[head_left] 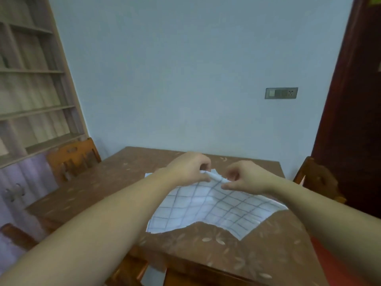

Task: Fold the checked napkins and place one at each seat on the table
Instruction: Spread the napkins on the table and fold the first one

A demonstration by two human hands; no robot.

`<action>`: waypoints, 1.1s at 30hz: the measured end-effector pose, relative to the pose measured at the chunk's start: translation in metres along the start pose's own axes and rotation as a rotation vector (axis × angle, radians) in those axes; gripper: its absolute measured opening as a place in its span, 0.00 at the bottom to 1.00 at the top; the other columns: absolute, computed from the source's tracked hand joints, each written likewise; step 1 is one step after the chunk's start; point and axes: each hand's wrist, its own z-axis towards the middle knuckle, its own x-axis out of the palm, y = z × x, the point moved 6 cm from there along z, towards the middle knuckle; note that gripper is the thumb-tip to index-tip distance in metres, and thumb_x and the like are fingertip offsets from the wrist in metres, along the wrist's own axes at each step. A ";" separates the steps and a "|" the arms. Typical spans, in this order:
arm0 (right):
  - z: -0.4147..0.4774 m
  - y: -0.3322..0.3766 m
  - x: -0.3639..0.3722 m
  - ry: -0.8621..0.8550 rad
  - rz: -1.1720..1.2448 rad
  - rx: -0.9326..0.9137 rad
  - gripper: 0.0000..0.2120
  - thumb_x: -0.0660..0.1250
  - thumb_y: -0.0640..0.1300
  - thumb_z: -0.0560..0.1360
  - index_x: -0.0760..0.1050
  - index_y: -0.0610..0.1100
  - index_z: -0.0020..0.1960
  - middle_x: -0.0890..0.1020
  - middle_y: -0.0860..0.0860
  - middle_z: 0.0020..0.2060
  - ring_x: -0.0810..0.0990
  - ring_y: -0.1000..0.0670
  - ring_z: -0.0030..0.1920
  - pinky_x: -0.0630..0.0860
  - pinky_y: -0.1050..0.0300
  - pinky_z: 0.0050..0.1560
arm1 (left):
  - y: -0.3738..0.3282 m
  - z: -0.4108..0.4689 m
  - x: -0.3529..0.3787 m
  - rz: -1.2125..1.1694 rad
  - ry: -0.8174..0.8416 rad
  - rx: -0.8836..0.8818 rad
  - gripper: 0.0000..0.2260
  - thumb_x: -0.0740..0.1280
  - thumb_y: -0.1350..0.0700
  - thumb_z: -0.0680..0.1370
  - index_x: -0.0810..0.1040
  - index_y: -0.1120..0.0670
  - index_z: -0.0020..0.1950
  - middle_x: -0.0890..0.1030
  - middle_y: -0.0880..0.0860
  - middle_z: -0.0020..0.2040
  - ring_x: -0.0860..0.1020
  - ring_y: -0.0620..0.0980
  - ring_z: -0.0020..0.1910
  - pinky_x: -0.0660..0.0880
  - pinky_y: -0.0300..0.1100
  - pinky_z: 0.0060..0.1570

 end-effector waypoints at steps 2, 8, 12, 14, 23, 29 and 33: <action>-0.004 0.019 -0.006 0.029 0.014 -0.003 0.17 0.72 0.48 0.72 0.71 0.52 0.28 0.73 0.60 0.23 0.70 0.60 0.27 0.64 0.66 0.30 | -0.012 -0.009 -0.012 0.009 0.041 0.029 0.08 0.76 0.52 0.70 0.79 0.52 0.43 0.73 0.45 0.34 0.70 0.43 0.34 0.64 0.37 0.32; -0.023 0.050 -0.030 -0.004 -0.070 0.034 0.17 0.72 0.47 0.72 0.72 0.53 0.27 0.77 0.58 0.27 0.75 0.59 0.32 0.68 0.65 0.33 | -0.003 -0.048 -0.044 -0.049 0.122 -0.042 0.13 0.76 0.47 0.70 0.78 0.54 0.40 0.73 0.47 0.33 0.69 0.44 0.32 0.64 0.38 0.33; -0.046 0.065 -0.037 -0.020 -0.117 0.082 0.11 0.72 0.48 0.73 0.77 0.49 0.33 0.84 0.47 0.37 0.81 0.50 0.41 0.68 0.68 0.34 | 0.022 -0.080 -0.048 -0.192 0.193 -0.120 0.16 0.75 0.44 0.70 0.81 0.57 0.39 0.73 0.51 0.35 0.70 0.48 0.35 0.65 0.43 0.37; -0.057 0.070 -0.031 -0.023 -0.086 0.115 0.09 0.72 0.49 0.73 0.80 0.47 0.36 0.84 0.49 0.37 0.80 0.50 0.40 0.68 0.68 0.35 | 0.031 -0.092 -0.052 -0.323 0.103 -0.151 0.12 0.76 0.46 0.69 0.82 0.53 0.36 0.74 0.48 0.33 0.71 0.47 0.34 0.66 0.42 0.37; -0.082 0.140 0.031 -0.041 0.218 0.118 0.11 0.68 0.54 0.76 0.83 0.47 0.43 0.85 0.49 0.35 0.83 0.54 0.36 0.78 0.52 0.44 | 0.031 -0.145 -0.039 -0.734 -0.054 -0.147 0.04 0.76 0.53 0.71 0.86 0.53 0.43 0.86 0.51 0.41 0.81 0.44 0.40 0.78 0.43 0.48; -0.096 0.160 0.031 -0.054 0.250 0.148 0.12 0.66 0.51 0.77 0.85 0.46 0.44 0.86 0.51 0.39 0.84 0.55 0.39 0.80 0.47 0.51 | 0.015 -0.172 -0.058 -0.745 -0.025 -0.017 0.04 0.71 0.53 0.76 0.86 0.49 0.47 0.86 0.50 0.46 0.83 0.46 0.47 0.78 0.42 0.50; -0.107 0.175 0.016 -0.088 0.207 0.121 0.12 0.67 0.56 0.74 0.84 0.49 0.45 0.86 0.51 0.40 0.83 0.51 0.41 0.80 0.44 0.50 | -0.001 -0.180 -0.073 -0.712 -0.006 0.025 0.07 0.69 0.55 0.78 0.86 0.48 0.43 0.82 0.45 0.37 0.76 0.39 0.37 0.72 0.37 0.43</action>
